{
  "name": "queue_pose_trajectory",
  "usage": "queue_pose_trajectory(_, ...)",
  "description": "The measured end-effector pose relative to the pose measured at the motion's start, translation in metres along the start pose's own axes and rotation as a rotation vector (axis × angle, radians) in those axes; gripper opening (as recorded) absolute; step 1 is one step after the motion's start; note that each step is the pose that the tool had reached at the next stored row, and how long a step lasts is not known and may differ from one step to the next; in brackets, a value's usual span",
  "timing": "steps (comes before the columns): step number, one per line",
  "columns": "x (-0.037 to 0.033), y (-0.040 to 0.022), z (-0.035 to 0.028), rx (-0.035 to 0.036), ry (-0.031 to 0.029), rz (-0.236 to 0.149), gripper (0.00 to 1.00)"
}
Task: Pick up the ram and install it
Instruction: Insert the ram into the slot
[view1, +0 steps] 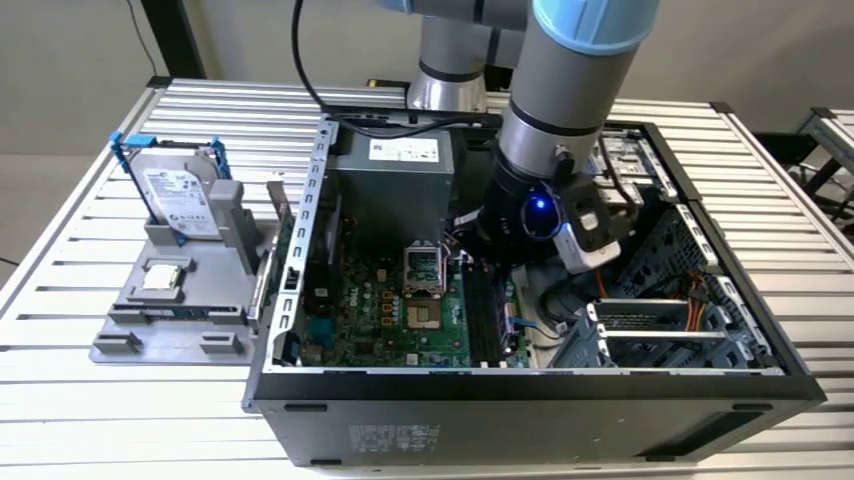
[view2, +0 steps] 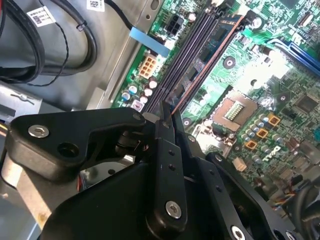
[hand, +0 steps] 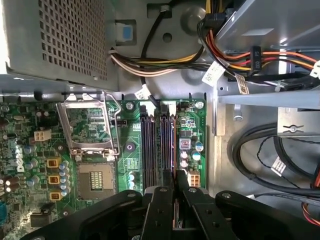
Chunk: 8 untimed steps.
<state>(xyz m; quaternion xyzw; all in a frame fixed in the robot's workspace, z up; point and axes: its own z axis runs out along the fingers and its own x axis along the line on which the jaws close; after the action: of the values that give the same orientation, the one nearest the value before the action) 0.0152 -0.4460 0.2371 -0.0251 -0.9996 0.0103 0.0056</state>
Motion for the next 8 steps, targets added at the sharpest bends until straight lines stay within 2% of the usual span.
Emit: queue_pose_trajectory(8, -0.0018, 0.0000, 0.0069, 0.0033, -0.0002, 0.000, 0.00)
